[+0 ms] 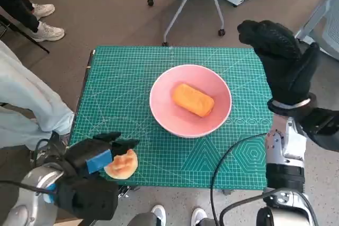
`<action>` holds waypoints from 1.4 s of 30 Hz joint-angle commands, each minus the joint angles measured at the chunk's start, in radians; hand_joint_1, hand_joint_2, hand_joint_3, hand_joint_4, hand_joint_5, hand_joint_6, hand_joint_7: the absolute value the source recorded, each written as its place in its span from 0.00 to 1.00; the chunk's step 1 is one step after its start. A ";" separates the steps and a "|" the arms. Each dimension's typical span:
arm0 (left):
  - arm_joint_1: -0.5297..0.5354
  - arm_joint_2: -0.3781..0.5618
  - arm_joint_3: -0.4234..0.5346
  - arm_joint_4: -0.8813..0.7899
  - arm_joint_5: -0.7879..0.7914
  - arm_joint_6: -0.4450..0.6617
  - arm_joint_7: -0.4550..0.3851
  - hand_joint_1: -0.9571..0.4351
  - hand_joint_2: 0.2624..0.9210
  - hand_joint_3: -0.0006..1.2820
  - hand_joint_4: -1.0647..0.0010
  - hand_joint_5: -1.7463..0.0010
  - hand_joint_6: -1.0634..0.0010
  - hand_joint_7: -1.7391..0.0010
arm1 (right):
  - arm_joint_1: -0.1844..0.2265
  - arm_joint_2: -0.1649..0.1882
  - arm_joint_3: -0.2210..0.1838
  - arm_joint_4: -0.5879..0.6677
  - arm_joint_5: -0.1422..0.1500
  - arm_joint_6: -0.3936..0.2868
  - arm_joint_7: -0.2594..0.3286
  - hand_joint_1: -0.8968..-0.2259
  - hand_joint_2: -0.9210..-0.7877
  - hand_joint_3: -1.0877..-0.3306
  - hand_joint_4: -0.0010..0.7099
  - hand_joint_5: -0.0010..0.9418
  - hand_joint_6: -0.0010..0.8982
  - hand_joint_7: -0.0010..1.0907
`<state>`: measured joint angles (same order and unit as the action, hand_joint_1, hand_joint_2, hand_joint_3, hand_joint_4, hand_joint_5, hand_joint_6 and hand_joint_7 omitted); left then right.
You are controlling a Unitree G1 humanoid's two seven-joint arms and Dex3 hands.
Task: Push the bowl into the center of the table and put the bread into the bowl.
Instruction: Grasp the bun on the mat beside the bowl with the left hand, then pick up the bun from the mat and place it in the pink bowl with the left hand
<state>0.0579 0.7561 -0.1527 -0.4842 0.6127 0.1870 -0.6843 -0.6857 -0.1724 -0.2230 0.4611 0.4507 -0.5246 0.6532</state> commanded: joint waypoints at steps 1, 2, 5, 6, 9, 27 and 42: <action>-0.007 0.004 -0.038 0.058 0.063 -0.079 0.071 0.79 0.82 0.03 0.43 0.97 0.39 0.97 | 0.014 -0.006 -0.005 0.005 0.005 0.011 0.009 0.30 0.00 0.40 0.25 0.01 0.04 0.39; -0.008 0.005 -0.041 0.067 0.074 -0.092 0.083 0.79 0.85 0.03 0.33 0.96 0.32 0.96 | 0.014 -0.006 -0.005 0.005 0.005 0.010 0.009 0.30 0.00 0.41 0.25 0.01 0.04 0.38; -0.006 0.010 -0.041 0.092 0.080 -0.142 0.119 0.74 0.94 0.03 0.28 0.68 0.35 0.65 | 0.014 -0.005 -0.007 0.007 0.003 0.008 0.007 0.30 0.00 0.41 0.25 0.01 0.05 0.38; -0.006 0.011 -0.040 0.098 0.079 -0.154 0.126 0.72 0.96 0.03 0.27 0.58 0.36 0.54 | 0.013 -0.005 -0.007 0.007 0.003 0.009 0.006 0.30 0.00 0.41 0.25 0.00 0.05 0.38; -0.004 0.020 -0.040 0.109 0.083 -0.186 0.135 0.70 0.96 0.01 0.24 0.48 0.35 0.45 | 0.012 -0.005 -0.010 0.011 0.004 0.008 0.007 0.30 0.00 0.41 0.25 0.00 0.05 0.37; -0.009 0.034 0.056 0.071 -0.004 -0.275 0.132 0.69 0.95 0.00 0.19 0.45 0.31 0.38 | 0.004 -0.003 -0.014 0.028 -0.002 -0.003 0.004 0.30 0.00 0.41 0.25 0.00 0.07 0.34; -0.045 0.026 0.149 0.020 -0.057 -0.279 0.139 0.69 0.95 0.00 0.19 0.45 0.31 0.39 | 0.010 -0.006 -0.015 0.025 0.003 -0.005 0.009 0.30 0.00 0.41 0.26 0.00 0.08 0.33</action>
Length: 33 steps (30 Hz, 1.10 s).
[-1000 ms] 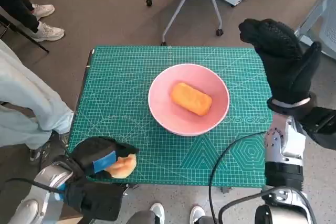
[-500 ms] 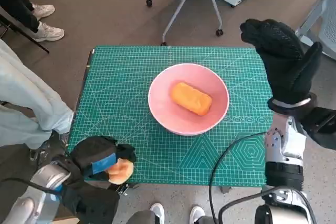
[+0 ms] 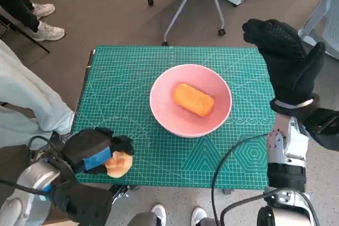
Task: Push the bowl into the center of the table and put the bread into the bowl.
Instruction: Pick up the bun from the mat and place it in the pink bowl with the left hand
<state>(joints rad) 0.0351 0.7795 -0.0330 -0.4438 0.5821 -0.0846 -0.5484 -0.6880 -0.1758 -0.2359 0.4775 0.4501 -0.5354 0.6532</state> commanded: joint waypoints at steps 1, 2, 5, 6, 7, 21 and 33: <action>-0.025 0.002 0.034 -0.021 -0.031 -0.007 0.002 0.69 0.95 0.00 0.19 0.45 0.31 0.39 | 0.014 -0.002 -0.003 0.008 0.005 0.006 0.009 0.30 0.00 0.41 0.26 0.00 0.08 0.33; -0.030 0.002 0.041 -0.021 -0.039 -0.008 0.002 0.69 0.95 0.00 0.19 0.45 0.31 0.38 | 0.015 -0.003 -0.003 0.007 0.005 0.007 0.010 0.30 0.00 0.41 0.26 0.00 0.08 0.33; -0.044 0.002 0.058 -0.021 -0.056 -0.008 0.002 0.69 0.96 0.00 0.19 0.46 0.31 0.37 | 0.017 -0.005 -0.005 0.006 0.007 0.007 0.010 0.30 0.00 0.41 0.26 0.00 0.09 0.32; -0.050 0.003 0.066 -0.023 -0.066 -0.010 0.002 0.69 0.96 0.00 0.20 0.47 0.31 0.37 | 0.019 -0.006 -0.006 0.005 0.008 0.007 0.010 0.30 0.00 0.41 0.26 0.00 0.09 0.32; -0.054 0.003 0.072 -0.023 -0.072 -0.011 0.002 0.69 0.96 0.00 0.20 0.47 0.30 0.37 | 0.019 -0.007 -0.007 0.005 0.008 0.007 0.010 0.30 0.00 0.41 0.26 0.00 0.09 0.32; -0.249 0.006 0.108 -0.089 -0.128 0.044 -0.029 0.69 0.92 0.00 0.15 0.50 0.25 0.41 | 0.025 -0.012 -0.014 0.002 0.009 0.007 0.005 0.29 0.00 0.43 0.26 0.00 0.10 0.29; -0.526 -0.043 -0.010 -0.036 -0.118 0.027 -0.028 0.69 0.90 0.00 0.11 0.51 0.23 0.44 | 0.033 -0.009 -0.012 -0.012 0.003 0.006 -0.004 0.28 0.00 0.44 0.26 0.00 0.12 0.27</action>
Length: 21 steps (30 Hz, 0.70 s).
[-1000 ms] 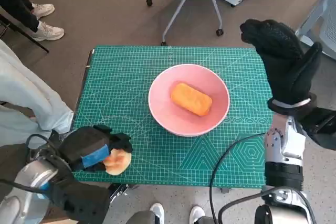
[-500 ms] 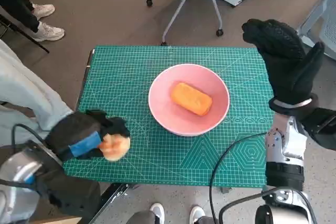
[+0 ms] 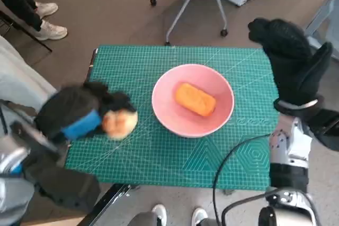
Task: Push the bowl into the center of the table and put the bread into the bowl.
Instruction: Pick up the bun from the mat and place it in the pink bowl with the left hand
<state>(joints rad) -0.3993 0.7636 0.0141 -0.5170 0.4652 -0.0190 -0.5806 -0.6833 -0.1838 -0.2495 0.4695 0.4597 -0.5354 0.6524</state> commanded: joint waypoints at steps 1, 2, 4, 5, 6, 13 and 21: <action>-0.115 -0.033 -0.072 0.052 -0.002 -0.055 0.008 0.69 0.90 0.00 0.11 0.50 0.23 0.45 | 0.028 -0.002 0.001 -0.005 -0.007 0.006 -0.003 0.28 0.00 0.44 0.26 0.00 0.12 0.27; -0.148 -0.042 -0.092 0.082 -0.004 -0.084 0.012 0.69 0.90 0.00 0.11 0.50 0.22 0.45 | 0.029 -0.002 0.001 -0.004 -0.007 0.005 -0.002 0.28 0.00 0.44 0.26 0.00 0.12 0.27; -0.199 -0.057 -0.123 0.136 -0.008 -0.133 0.019 0.69 0.90 0.00 0.11 0.50 0.22 0.45 | 0.030 -0.003 0.001 -0.004 -0.007 0.004 0.000 0.27 0.00 0.44 0.26 0.00 0.12 0.26; -0.220 -0.063 -0.136 0.163 -0.009 -0.157 0.022 0.69 0.90 0.00 0.12 0.49 0.23 0.45 | 0.031 -0.003 0.001 -0.005 -0.007 0.004 0.000 0.27 0.00 0.44 0.26 0.00 0.12 0.26; -0.251 -0.073 -0.154 0.205 -0.013 -0.189 0.023 0.69 0.90 0.00 0.12 0.49 0.23 0.45 | 0.031 -0.003 0.001 -0.005 -0.006 0.004 0.000 0.27 0.00 0.44 0.26 0.00 0.12 0.26; -0.409 -0.140 -0.253 0.443 -0.006 -0.340 0.024 0.69 0.93 0.00 0.15 0.46 0.27 0.43 | 0.037 -0.003 0.004 -0.012 -0.009 0.002 0.000 0.27 0.00 0.44 0.26 0.00 0.12 0.25; -0.519 -0.221 -0.329 0.633 0.061 -0.421 0.070 0.69 0.94 0.01 0.18 0.42 0.29 0.45 | 0.049 -0.006 0.005 -0.024 -0.009 0.003 0.002 0.28 0.00 0.44 0.26 0.00 0.12 0.24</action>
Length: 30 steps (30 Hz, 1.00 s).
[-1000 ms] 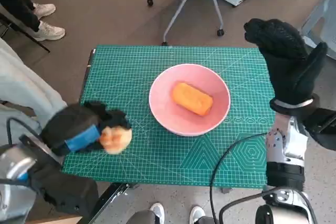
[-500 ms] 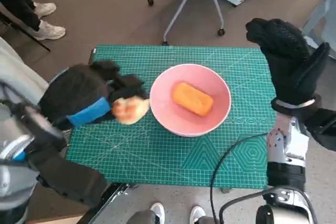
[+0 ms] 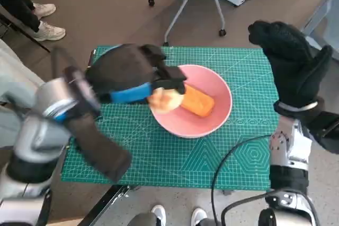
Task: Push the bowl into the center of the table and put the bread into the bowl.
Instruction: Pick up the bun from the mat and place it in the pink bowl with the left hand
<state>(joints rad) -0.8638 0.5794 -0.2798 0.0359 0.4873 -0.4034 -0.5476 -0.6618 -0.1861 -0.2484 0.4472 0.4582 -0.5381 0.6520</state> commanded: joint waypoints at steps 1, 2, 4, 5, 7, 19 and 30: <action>-0.064 -0.048 -0.045 0.106 0.054 -0.049 0.055 0.69 0.94 0.01 0.18 0.41 0.29 0.46 | 0.028 -0.005 0.003 -0.002 -0.007 0.006 0.003 0.28 0.00 0.44 0.26 0.00 0.12 0.24; -0.070 -0.055 -0.051 0.125 0.066 -0.059 0.067 0.69 0.94 0.01 0.18 0.41 0.29 0.46 | 0.029 -0.005 0.003 -0.003 -0.007 0.007 0.003 0.28 0.00 0.44 0.26 0.00 0.12 0.24; -0.080 -0.074 -0.066 0.160 0.097 -0.066 0.096 0.69 0.94 0.01 0.19 0.40 0.28 0.47 | 0.031 -0.006 0.003 -0.005 -0.006 0.007 0.003 0.28 0.00 0.44 0.26 0.00 0.13 0.23; -0.081 -0.087 -0.072 0.179 0.107 -0.062 0.108 0.69 0.94 0.01 0.19 0.39 0.28 0.47 | 0.032 -0.006 0.003 -0.007 -0.006 0.008 0.003 0.28 0.00 0.44 0.26 0.00 0.13 0.23; -0.079 -0.104 -0.081 0.208 0.123 -0.054 0.125 0.69 0.94 0.01 0.21 0.36 0.25 0.51 | 0.035 -0.006 0.004 -0.010 -0.006 0.009 0.002 0.28 0.00 0.44 0.26 0.00 0.13 0.23; -0.051 -0.120 -0.126 0.299 0.235 -0.015 0.200 0.37 0.91 0.01 0.62 0.98 0.51 0.96 | 0.047 -0.012 0.002 -0.035 -0.007 0.023 -0.009 0.26 0.00 0.45 0.27 0.00 0.14 0.22; -0.043 -0.150 -0.074 0.416 0.096 -0.082 0.258 0.22 1.00 0.11 0.66 1.00 0.55 1.00 | 0.043 -0.014 -0.002 -0.040 -0.008 0.036 -0.016 0.27 0.00 0.46 0.27 0.00 0.15 0.20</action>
<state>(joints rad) -0.9176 0.4450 -0.3858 0.4179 0.6525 -0.4578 -0.2984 -0.6418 -0.1940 -0.2513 0.4074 0.4582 -0.5175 0.6470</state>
